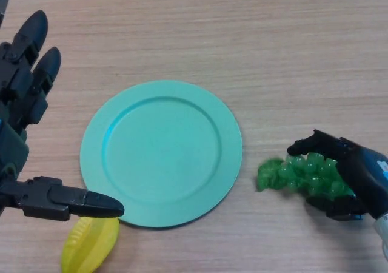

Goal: Pick up the green grapes and place it on the plate

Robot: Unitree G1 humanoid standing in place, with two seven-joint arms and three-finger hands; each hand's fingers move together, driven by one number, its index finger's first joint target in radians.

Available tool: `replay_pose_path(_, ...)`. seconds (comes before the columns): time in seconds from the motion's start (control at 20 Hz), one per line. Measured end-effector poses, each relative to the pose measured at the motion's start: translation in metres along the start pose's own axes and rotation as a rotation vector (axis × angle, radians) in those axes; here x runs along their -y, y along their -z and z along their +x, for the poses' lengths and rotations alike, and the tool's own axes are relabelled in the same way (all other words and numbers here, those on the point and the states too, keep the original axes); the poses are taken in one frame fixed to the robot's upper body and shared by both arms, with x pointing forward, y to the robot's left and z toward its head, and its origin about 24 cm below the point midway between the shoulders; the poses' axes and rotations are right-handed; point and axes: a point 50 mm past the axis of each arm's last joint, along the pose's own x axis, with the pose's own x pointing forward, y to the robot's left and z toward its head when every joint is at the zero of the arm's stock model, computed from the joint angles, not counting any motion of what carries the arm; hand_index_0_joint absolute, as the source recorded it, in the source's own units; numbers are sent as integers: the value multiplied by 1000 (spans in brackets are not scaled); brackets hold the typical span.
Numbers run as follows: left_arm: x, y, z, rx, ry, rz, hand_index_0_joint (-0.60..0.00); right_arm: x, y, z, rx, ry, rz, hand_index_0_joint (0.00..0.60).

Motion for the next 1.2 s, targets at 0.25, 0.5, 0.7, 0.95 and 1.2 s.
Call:
replay_pose_path(0.25,-2,1,2,1,-13,-2,0,6,-6,2,-46,-98,-6,600)
replay_pose_path(0.5,-4,3,3,-6,-35,-8,0,49,-57,10,43,-1,168,600)
replay_pose_path(0.7,-5,4,5,-4,-30,-30,0,57,-115,27,122,-74,275,600)
replay_pose_path(0.95,-7,7,5,-6,-34,-54,0,50,-195,42,306,-168,341,600)
replay_pose_path(1.2,-16,10,2,-13,-70,-53,0,41,-210,49,278,-198,380,50)
